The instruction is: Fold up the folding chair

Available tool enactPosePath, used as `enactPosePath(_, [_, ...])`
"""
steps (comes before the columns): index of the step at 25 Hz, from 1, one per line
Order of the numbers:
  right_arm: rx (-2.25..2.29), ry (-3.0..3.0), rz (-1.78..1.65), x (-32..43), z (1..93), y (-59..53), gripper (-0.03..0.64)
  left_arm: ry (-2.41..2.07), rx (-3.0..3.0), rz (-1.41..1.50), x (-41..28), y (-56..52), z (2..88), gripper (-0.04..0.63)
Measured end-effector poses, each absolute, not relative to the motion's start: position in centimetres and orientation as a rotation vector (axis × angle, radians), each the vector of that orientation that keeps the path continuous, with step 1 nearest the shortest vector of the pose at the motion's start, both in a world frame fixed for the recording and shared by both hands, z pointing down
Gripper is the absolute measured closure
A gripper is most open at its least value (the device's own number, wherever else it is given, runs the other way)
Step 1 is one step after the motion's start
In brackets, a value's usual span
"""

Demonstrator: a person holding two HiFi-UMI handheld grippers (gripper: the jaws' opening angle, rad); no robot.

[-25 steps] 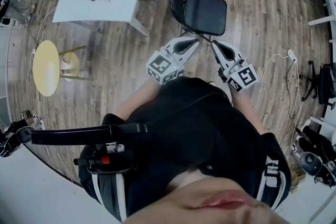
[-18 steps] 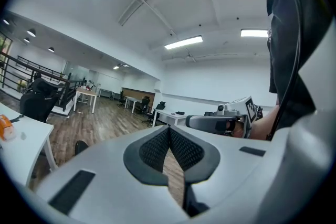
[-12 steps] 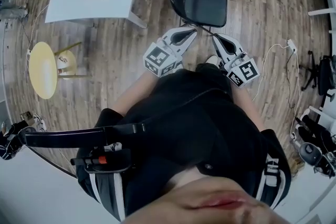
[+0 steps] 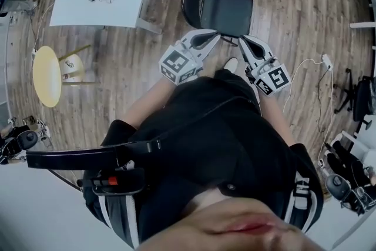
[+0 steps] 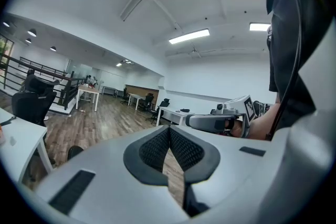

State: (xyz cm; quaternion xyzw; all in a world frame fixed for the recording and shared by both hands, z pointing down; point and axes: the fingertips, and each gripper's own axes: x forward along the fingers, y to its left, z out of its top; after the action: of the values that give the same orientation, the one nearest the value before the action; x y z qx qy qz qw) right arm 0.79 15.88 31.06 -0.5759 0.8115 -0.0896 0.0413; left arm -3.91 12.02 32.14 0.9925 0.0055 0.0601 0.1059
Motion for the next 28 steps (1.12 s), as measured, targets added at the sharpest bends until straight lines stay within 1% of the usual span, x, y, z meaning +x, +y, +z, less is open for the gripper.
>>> enactPosePath(7, [-1.723,2.518,-0.248,8.1,31.1,15.4,0.607,0.009,2.938,0.211,4.4,12.5,31.9,0.591])
enactPosePath(15, [-1.646,2.526,-0.299,13.9,32.7,15.5,0.607,-0.050,2.936,0.276,10.1,13.4,32.4,0.591])
enactPosePath(21, [-1.623,2.524,-0.325,15.1,33.2,13.2,0.607,-0.077,2.929,0.299,10.9,11.8,33.0,0.591])
enactPosePath(28, [-1.634,2.543,-0.372,13.4,34.4,9.0,0.607,-0.086,2.903,0.286,9.3,7.4,33.8,0.591])
